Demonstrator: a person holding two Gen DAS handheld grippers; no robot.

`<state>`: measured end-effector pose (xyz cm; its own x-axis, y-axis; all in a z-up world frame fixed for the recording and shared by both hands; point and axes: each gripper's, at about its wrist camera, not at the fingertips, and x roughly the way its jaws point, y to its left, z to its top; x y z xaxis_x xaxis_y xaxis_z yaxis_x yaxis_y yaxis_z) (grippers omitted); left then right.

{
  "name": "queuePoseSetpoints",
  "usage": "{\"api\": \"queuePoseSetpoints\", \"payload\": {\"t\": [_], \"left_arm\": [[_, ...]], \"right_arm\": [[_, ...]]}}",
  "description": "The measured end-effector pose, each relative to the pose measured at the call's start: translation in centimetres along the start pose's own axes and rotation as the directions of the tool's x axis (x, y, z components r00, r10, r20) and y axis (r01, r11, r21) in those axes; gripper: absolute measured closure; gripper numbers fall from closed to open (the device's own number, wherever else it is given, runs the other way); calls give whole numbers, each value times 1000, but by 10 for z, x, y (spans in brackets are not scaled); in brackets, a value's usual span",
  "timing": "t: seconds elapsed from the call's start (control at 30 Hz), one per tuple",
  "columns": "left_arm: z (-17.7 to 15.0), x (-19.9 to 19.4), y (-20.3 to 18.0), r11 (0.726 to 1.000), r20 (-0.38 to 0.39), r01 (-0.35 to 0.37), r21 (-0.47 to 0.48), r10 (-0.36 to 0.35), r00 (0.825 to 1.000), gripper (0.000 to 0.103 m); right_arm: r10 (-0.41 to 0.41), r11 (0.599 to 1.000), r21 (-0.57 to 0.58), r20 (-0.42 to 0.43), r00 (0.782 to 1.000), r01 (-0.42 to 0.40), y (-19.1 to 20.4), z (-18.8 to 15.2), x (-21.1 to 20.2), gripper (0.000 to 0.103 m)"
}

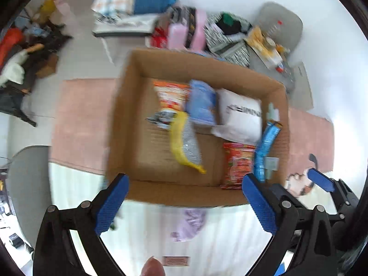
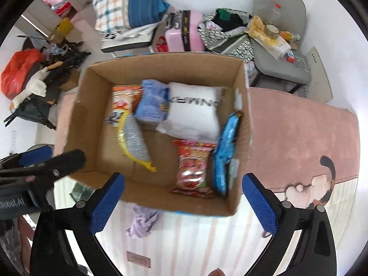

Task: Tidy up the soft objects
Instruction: 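Carry the sponge and stick pack into the box and release them, then grasp the lilac cloth with the right tool while the left tool grasps the green Jeeyeo bag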

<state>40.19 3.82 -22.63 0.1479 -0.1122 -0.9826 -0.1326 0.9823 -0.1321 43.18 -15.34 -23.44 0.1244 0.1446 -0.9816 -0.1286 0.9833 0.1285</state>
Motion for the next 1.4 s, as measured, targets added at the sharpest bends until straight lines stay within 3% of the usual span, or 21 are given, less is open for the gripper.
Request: {"api": "queuePoseSetpoints", "payload": {"t": [0.1, 0.2, 0.4, 0.53, 0.67, 0.77, 0.8, 0.83, 0.87, 0.9, 0.93, 1.03, 1.23, 1.4], "left_arm": [[-29, -23, 34, 997, 74, -74, -32, 76, 994, 2], [-55, -25, 72, 990, 88, -125, -64, 130, 988, 2], [-84, 30, 129, 972, -22, -233, 35, 234, 972, 2], [-84, 84, 138, 964, -100, -226, 141, 241, 965, 2], [-83, 136, 130, 942, -154, -221, 251, 264, 952, 2], [-79, 162, 128, 944, -175, -188, 272, 240, 955, 3], [-78, 168, 128, 945, -179, -177, 274, 231, 956, 11], [-77, 173, 128, 947, -183, -167, 273, 222, 958, 21], [-77, 178, 129, 952, -197, -152, 264, 208, 958, 40], [-77, 183, 131, 959, -218, -129, 253, 186, 958, 52], [-79, 187, 133, 968, -233, -102, 231, 157, 960, 56], [-85, 184, 141, 978, -223, -97, 185, 138, 965, 59], [-136, 178, 162, 997, -282, -54, 61, 69, 957, 62], [-161, 187, 167, 999, -298, -46, 18, 50, 953, 58]], "right_arm": [[44, 999, 0, 16, 999, -44, 20, -22, -8, 0], [65, 998, -7, 12, 998, -65, 40, -45, -7, 0], [90, 995, 40, -62, 994, -87, 76, -104, 40, 0], [97, 992, 98, -130, 987, -84, 86, -121, 87, 0], [34, 994, 111, -159, 987, -17, 95, -122, 127, 0], [-28, 993, 105, -181, 983, 47, 99, -121, 152, 2], [-54, 992, 98, -196, 979, 74, 100, -121, 163, 4], [-67, 991, 98, -208, 976, 89, 100, -122, 169, 17], [-74, 990, 98, -222, 972, 97, 100, -124, 175, 38], [-76, 990, 97, -244, 967, 102, 99, -127, 181, 47], [-82, 989, 97, -261, 962, 111, 99, -131, 186, 56], [-73, 989, 101, -273, 959, 104, 97, -145, 183, 62], [-45, 993, 90, -312, 949, 77, 96, -177, 172, 62], [-31, 994, 86, -344, 938, 64, 97, -194, 183, 55]]}}
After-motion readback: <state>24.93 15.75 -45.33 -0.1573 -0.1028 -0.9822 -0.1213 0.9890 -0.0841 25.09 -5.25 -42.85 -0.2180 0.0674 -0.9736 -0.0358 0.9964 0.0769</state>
